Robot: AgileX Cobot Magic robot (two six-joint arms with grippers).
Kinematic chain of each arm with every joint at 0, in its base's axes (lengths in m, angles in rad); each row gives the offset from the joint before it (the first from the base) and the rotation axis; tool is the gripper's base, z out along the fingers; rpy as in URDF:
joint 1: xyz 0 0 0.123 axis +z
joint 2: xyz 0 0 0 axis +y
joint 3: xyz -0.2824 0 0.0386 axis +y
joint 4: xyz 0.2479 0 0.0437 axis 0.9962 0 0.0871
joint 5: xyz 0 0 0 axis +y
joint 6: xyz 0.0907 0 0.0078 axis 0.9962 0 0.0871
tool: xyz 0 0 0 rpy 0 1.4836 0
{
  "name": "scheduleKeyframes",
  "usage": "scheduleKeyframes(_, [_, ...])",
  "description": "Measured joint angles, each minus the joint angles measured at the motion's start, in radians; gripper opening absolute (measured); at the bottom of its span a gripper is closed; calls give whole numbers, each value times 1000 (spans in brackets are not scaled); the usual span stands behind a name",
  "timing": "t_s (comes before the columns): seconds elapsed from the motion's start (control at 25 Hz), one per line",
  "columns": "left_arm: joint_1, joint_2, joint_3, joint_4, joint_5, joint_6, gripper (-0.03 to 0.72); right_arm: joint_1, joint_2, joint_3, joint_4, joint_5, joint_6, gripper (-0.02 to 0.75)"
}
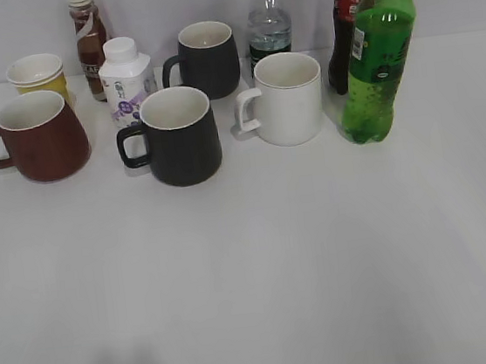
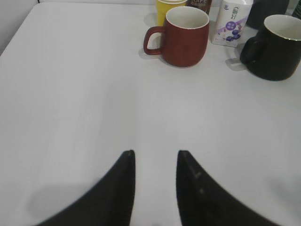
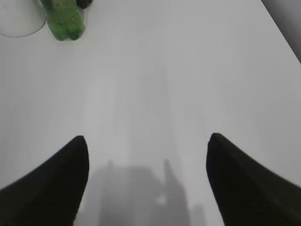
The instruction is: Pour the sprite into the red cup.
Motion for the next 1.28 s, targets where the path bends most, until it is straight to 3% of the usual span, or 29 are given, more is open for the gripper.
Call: scheduleKeyframes(1.28, [0, 0, 0, -4, -3, 0, 239, 0, 31, -5, 1, -8, 0, 585])
